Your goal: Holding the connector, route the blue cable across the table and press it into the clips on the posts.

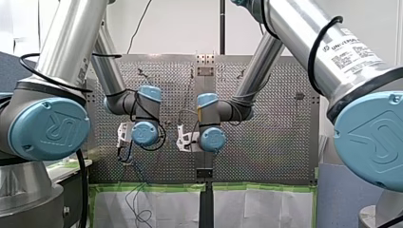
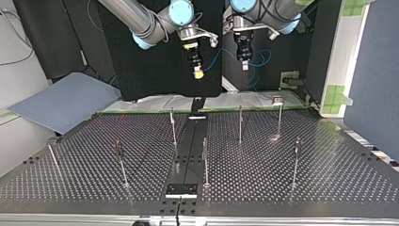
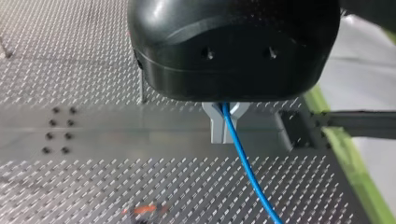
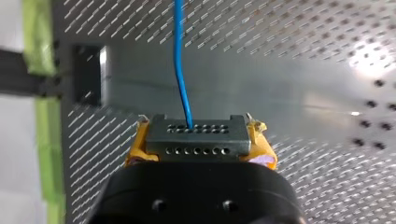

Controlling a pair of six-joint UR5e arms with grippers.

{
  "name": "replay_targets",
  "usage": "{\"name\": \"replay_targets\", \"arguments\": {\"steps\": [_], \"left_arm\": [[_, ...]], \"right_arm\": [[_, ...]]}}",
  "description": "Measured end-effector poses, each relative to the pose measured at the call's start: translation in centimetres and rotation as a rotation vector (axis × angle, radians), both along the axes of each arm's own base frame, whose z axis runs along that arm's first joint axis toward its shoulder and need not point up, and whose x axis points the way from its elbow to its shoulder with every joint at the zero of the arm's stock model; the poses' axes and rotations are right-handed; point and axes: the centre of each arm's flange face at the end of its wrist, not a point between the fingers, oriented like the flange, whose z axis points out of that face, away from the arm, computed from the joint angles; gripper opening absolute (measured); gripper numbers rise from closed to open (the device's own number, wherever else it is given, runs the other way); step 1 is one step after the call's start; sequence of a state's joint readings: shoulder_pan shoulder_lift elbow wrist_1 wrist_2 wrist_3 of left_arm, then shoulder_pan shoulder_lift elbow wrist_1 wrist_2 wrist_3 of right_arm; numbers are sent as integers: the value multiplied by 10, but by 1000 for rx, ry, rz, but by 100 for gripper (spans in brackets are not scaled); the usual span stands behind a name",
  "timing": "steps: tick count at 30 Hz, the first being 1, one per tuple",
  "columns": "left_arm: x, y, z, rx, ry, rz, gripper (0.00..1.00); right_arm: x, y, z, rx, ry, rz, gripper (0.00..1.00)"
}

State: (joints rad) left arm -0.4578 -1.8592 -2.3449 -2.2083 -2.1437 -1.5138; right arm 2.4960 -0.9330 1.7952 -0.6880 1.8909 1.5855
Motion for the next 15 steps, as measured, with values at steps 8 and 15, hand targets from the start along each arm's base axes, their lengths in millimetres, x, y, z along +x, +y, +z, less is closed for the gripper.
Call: {"name": "replay_targets", "arguments": {"steps": [8,15], "left_arm": [[18,5,15,-20,-17,67,0],[22,8,30,-56,-37,85,0]], "right_arm": [[19,-14,57,3,-104,48,0],[32,-22,111,6,-196,96,0]]}}
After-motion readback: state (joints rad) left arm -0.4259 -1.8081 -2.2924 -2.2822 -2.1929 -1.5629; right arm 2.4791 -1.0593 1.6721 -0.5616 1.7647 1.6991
